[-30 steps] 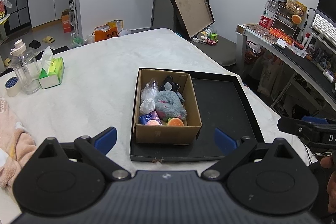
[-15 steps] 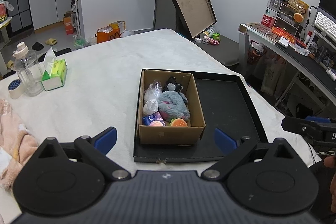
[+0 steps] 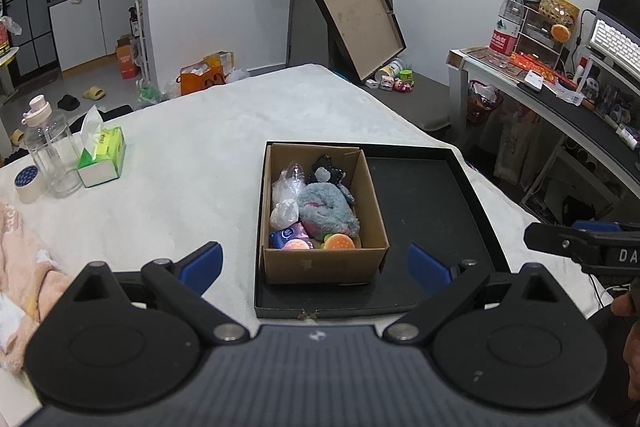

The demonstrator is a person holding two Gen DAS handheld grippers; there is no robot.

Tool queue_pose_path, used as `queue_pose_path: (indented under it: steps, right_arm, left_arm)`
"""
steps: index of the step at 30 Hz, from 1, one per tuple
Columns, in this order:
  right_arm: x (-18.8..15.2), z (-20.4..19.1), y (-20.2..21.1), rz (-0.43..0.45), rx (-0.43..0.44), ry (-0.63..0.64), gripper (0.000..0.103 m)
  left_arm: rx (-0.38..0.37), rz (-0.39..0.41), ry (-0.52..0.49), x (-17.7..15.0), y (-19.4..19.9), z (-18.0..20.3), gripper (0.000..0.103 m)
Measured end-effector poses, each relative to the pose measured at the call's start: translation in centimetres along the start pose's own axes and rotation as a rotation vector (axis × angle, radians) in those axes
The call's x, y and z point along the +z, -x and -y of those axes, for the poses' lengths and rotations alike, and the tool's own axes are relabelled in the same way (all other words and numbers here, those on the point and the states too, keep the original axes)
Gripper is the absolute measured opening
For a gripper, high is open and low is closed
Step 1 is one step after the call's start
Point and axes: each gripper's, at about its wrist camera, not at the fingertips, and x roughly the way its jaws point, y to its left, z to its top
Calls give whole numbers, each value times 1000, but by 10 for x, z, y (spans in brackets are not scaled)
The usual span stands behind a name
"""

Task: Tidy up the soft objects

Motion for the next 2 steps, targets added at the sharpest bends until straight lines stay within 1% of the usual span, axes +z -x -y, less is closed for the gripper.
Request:
queue_pose_path:
  steps: [2]
  right_arm:
    - [-1, 0, -2, -2, 1, -2, 103]
  left_arm:
    - [-4, -5, -1, 0, -1, 1, 98]
